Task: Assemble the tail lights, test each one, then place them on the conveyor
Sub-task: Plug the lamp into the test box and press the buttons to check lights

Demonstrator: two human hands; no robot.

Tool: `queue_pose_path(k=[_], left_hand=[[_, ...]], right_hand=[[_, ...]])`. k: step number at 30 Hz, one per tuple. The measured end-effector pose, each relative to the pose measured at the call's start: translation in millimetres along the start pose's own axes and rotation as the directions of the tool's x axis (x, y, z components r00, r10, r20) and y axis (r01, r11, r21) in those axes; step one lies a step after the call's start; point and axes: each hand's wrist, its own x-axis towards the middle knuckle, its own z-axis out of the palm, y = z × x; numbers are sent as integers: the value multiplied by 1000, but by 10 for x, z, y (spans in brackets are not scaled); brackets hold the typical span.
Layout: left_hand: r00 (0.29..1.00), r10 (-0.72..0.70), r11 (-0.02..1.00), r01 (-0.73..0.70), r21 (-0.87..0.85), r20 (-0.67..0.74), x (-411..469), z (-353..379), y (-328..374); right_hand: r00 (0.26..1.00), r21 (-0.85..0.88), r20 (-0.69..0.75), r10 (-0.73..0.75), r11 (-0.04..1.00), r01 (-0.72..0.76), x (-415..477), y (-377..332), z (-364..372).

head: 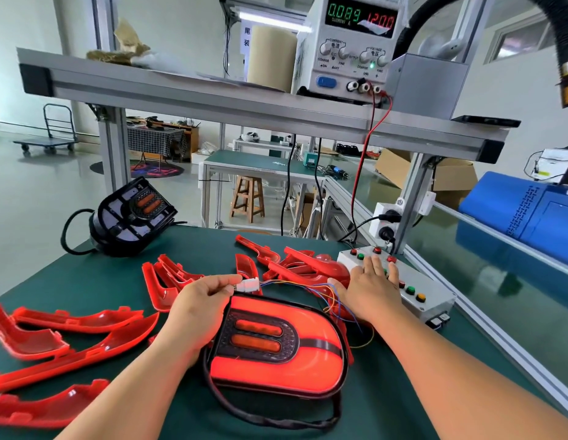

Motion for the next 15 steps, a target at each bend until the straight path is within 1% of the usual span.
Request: queue_pose_path(k=[8,15], left_hand=[[1000,-12,1000,12,-11,-1,1,-7,-4],[1000,10,1000,-10,-4,1,-7,3,-14]], right_hand=[[1000,5,1,10,1000,-10,-10,-5,8],[1000,78,8,19,997,-20,-56,19,-16]])
